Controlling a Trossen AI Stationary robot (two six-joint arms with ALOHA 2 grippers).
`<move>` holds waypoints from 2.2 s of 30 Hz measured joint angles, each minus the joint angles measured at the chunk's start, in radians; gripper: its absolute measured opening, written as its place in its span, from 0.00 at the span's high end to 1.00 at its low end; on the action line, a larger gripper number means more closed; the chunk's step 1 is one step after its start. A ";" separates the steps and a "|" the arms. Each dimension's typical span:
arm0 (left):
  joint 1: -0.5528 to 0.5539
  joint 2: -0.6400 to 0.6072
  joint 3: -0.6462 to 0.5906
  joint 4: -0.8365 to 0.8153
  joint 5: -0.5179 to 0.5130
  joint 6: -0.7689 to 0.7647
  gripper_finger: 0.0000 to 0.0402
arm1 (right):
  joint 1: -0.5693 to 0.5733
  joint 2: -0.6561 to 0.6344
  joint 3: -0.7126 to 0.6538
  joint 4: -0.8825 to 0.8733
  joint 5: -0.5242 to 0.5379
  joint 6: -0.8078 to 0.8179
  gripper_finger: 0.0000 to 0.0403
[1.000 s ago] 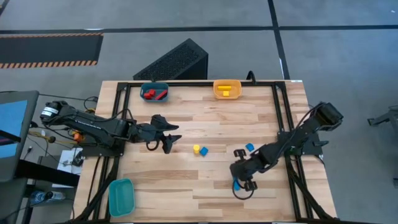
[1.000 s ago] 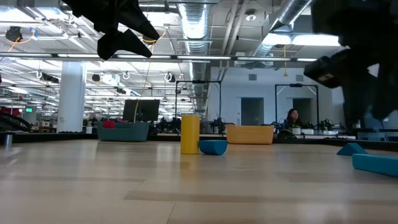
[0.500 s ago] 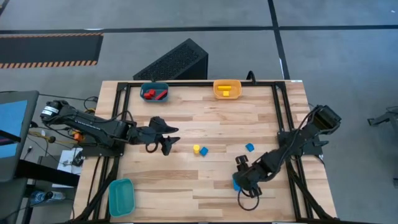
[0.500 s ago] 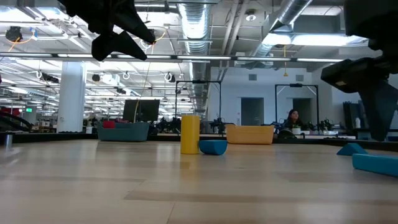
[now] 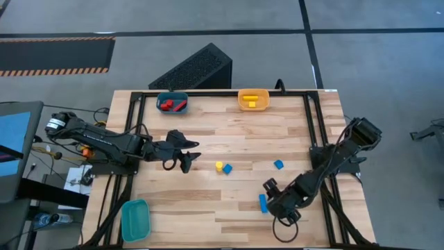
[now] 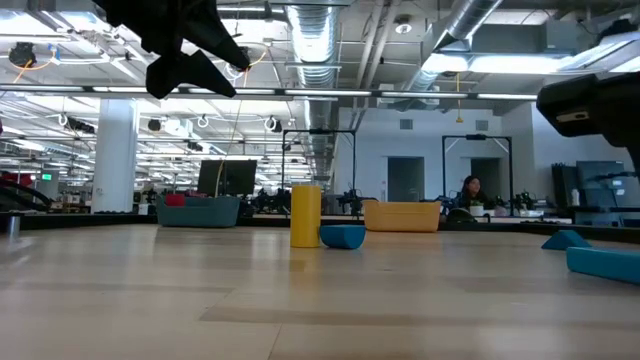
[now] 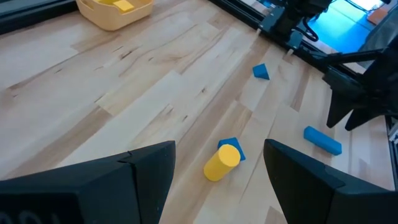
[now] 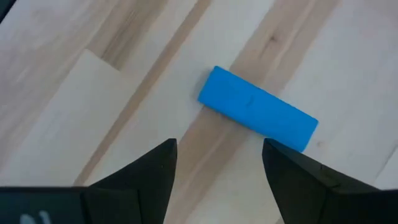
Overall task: Sort & place blocks by color
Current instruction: Put the bottom blue block into the green bin
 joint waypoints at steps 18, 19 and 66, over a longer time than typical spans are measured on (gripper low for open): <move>0.000 0.000 0.000 0.000 -0.002 0.000 0.42 | -0.013 0.000 0.016 0.084 -0.003 0.003 0.35; 0.000 0.000 0.000 0.000 -0.002 0.000 0.42 | -0.014 0.000 0.026 0.087 -0.003 0.003 0.35; -0.038 0.000 0.000 -0.040 -0.006 -0.032 0.42 | -0.130 0.261 0.150 0.148 -0.105 -0.065 0.36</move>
